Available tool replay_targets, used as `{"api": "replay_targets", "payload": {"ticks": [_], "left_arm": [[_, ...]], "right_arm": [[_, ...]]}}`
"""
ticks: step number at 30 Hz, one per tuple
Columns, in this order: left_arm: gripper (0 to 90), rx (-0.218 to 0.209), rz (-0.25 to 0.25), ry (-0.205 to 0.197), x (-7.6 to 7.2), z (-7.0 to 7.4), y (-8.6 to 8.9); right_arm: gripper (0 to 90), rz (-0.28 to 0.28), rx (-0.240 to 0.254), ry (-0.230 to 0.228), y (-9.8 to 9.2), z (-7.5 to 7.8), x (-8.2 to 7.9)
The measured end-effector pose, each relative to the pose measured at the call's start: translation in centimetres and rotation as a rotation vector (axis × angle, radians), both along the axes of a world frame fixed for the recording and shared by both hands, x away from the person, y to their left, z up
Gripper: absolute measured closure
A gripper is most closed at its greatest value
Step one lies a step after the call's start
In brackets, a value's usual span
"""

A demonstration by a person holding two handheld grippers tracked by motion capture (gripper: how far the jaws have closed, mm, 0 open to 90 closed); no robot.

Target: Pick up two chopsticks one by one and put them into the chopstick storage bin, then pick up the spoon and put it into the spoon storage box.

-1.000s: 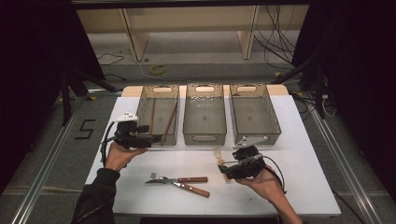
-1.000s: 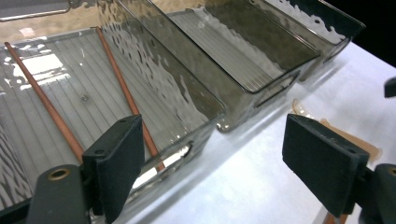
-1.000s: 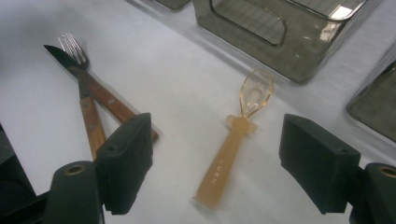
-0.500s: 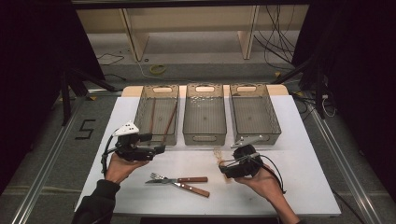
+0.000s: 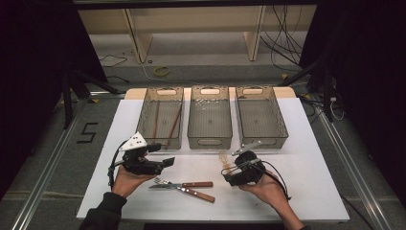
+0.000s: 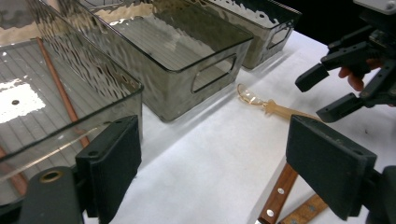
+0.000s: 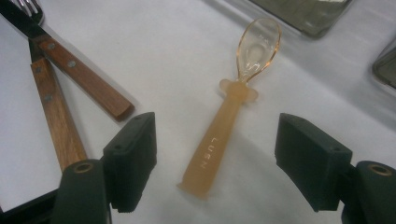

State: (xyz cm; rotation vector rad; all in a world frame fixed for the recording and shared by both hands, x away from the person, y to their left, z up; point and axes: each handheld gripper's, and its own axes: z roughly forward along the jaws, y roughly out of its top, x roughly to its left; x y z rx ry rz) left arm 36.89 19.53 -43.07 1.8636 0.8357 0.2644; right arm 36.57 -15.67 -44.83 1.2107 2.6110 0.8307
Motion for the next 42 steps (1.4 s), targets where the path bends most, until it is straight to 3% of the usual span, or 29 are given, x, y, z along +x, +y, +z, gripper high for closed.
{"api": "replay_targets", "payload": {"ticks": [11,25,35,42], "left_arm": [[17.1,-0.01,-0.003,0.007,-0.9,-0.9,-0.4],[17.0,-0.024,-0.011,-0.017,-1.6,-1.2,-0.6],[17.0,-0.013,-0.016,-0.016,-1.8,-1.5,-0.7],[17.1,-0.004,-0.02,-0.016,-1.9,-1.7,-0.6]], "right_arm": [[36.2,0.001,-0.03,0.02,0.3,-0.7,0.3],[44.6,-0.01,-0.077,0.042,0.6,-1.4,0.8],[52.3,-0.014,-0.075,0.055,0.7,-1.6,1.1],[55.8,0.001,-0.103,0.051,1.4,-1.9,1.1]]}}
